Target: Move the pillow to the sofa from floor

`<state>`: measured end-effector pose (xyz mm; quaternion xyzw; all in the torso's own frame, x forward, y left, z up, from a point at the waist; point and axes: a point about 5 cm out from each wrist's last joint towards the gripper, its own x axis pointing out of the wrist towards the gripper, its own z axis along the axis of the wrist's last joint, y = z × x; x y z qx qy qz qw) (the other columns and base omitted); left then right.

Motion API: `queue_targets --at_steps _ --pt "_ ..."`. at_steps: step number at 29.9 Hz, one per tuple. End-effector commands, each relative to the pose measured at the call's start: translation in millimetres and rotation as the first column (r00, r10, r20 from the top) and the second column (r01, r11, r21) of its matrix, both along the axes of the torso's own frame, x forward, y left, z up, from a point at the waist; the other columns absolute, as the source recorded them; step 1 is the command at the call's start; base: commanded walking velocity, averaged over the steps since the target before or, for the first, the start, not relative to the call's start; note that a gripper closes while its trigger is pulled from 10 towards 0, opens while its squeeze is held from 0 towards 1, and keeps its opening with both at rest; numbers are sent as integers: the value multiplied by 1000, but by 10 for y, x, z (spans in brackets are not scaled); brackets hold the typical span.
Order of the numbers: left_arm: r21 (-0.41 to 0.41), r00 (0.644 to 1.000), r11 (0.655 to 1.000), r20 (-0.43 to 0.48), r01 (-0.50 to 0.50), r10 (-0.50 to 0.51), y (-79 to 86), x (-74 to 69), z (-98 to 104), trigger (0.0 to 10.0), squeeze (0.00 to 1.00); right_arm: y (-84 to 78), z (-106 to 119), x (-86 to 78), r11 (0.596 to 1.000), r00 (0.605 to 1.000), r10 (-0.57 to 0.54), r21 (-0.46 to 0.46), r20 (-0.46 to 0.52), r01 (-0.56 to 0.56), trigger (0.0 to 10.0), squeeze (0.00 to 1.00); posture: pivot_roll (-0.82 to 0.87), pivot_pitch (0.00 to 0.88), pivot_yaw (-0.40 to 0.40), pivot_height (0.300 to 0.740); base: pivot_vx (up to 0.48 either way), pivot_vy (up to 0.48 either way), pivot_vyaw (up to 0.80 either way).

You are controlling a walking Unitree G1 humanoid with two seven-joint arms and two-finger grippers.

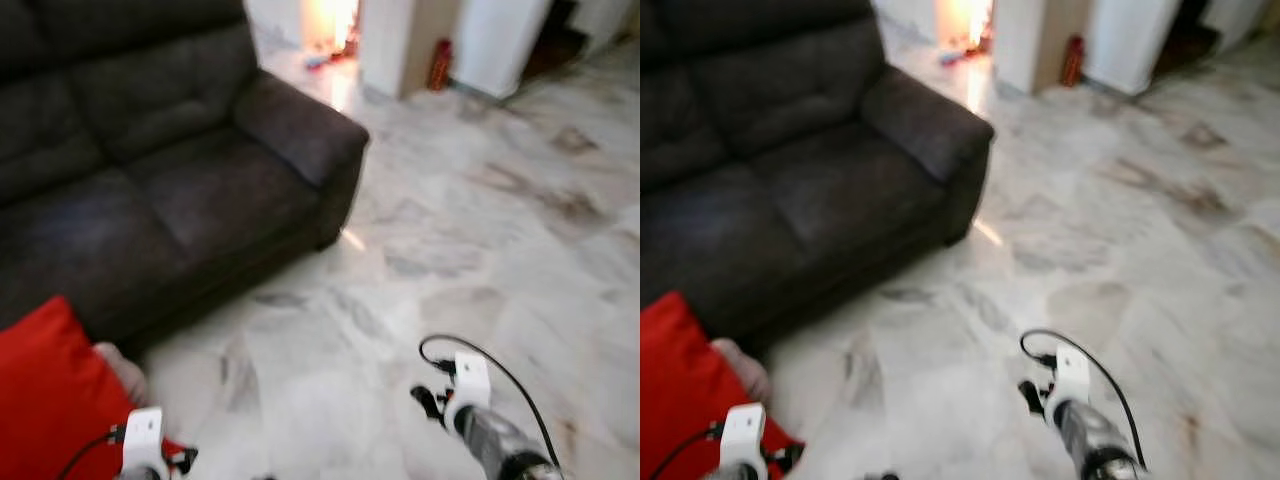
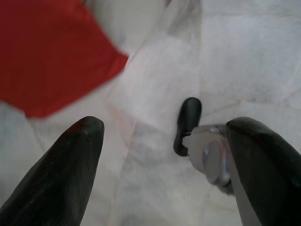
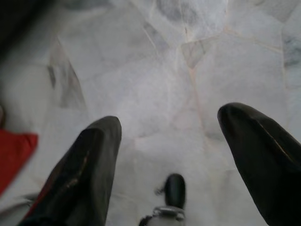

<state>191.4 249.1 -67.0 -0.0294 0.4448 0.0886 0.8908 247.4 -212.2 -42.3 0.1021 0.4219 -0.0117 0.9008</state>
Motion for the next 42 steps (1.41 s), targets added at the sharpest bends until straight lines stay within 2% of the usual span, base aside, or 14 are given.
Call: queue_targets --at_steps 1,14,30,33,36,38,42 --pt "-1 1000 1000 -23 -8 8 12 -50 -25 10000 0 39 5 19 1000 1000 3 7 0 -3 10000 0 67 96 -51 740 0 0 800" --pt "2 1000 1000 -14 -12 12 4 -33 -18 10000 0 32 11 26 1000 1000 -8 10 2 8 10000 0 67 97 -55 740 0 0 800" --pt "50 1000 999 1 -20 20 23 -10 0 10000 0 35 14 32 1000 1000 -13 14 1 13 10000 0 65 86 -55 740 0 0 796" --pt "54 1000 998 1 -18 18 23 -10 0 10000 0 31 7 24 1000 1000 -20 11 -10 20 10000 0 67 80 -52 740 0 0 0" --pt "58 1000 998 5 -16 16 22 -15 -2 10000 0 4 7 21 999 1000 -16 -35 -13 15 10000 0 71 71 -48 740 0 0 0" --pt "64 1000 998 1 0 0 28 -17 -1 10000 0 -27 6 18 995 1000 -9 -102 -25 7 10000 0 72 67 -42 740 0 0 0" --pt "83 999 995 -16 47 -46 43 -19 3 10000 0 -35 -12 -7 987 996 34 -155 -85 -47 10000 0 57 60 -36 740 0 0 0"
